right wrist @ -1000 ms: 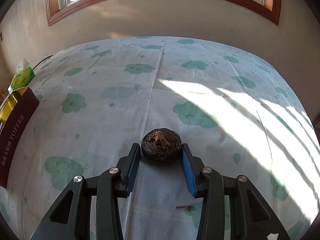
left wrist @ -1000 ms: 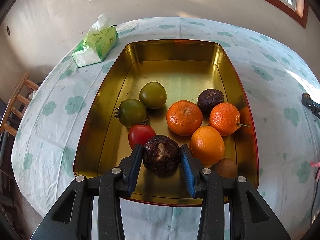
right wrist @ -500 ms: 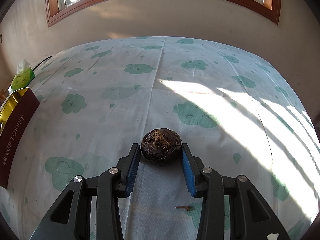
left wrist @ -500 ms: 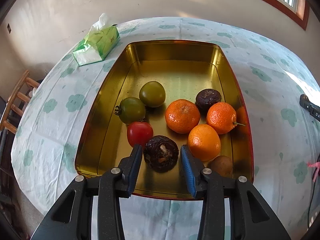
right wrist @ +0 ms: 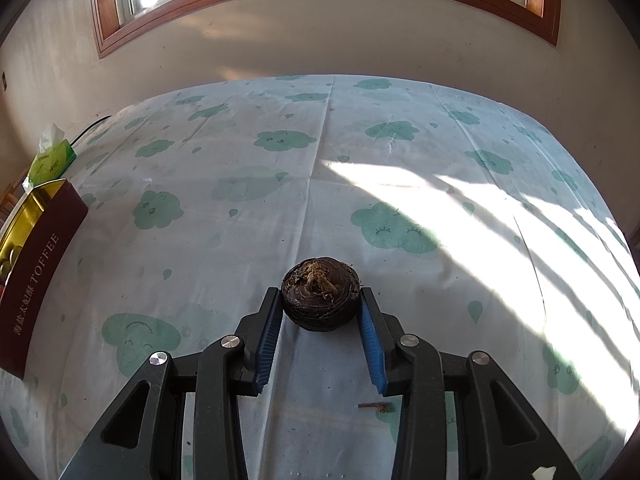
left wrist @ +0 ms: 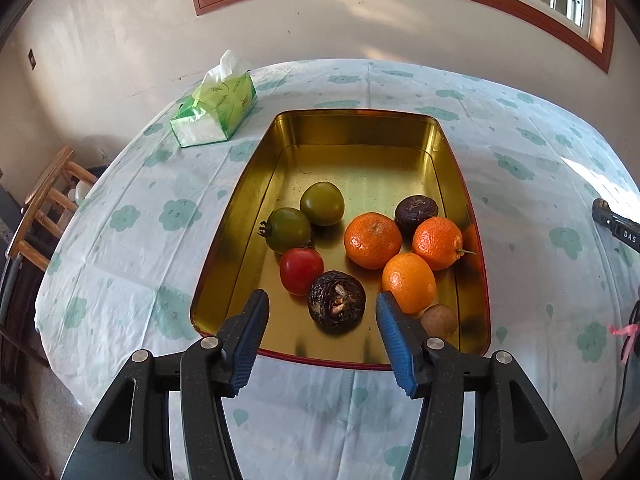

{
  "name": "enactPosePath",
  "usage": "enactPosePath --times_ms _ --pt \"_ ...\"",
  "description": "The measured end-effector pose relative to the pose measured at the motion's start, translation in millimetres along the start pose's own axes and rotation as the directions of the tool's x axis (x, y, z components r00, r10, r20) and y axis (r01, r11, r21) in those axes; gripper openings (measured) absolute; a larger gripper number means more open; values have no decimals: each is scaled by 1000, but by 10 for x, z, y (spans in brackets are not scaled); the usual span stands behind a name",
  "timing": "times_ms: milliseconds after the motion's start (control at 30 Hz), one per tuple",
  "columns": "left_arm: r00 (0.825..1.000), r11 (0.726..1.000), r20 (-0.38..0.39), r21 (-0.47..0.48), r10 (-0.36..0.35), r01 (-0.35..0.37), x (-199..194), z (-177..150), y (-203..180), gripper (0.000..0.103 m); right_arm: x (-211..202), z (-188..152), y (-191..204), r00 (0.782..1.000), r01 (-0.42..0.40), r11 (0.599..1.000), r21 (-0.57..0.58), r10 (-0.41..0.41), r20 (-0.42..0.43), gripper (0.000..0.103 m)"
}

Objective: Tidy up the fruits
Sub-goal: 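Carry the dark brown fruit into the tin with the right tool and release it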

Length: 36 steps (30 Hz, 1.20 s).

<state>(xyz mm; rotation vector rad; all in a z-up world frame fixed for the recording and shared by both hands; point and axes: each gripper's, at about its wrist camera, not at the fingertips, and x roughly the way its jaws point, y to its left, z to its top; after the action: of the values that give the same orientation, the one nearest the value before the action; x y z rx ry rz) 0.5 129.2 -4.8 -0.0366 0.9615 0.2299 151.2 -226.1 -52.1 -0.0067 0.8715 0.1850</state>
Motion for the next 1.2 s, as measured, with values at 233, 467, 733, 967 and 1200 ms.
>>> enactPosePath --times_ms 233,467,733,967,1200 --pt "999 999 45 -17 30 -29 -138 -54 121 57 -293 70 542 992 -118 990 -71 120 32 35" --pt "997 994 49 -92 61 -56 -230 -125 410 59 -516 143 1553 953 -286 932 -222 300 32 35" --pt "996 984 5 -154 86 -84 -215 -246 683 61 -598 80 2587 909 -398 842 -365 416 -32 35" --pt "994 979 -14 -176 106 -107 -195 -328 808 61 -490 -50 3038 922 -376 832 -408 378 -80 36" --pt "994 976 -30 -190 101 -105 -170 -379 903 61 -396 -142 3202 930 -362 837 -410 354 -99 37"
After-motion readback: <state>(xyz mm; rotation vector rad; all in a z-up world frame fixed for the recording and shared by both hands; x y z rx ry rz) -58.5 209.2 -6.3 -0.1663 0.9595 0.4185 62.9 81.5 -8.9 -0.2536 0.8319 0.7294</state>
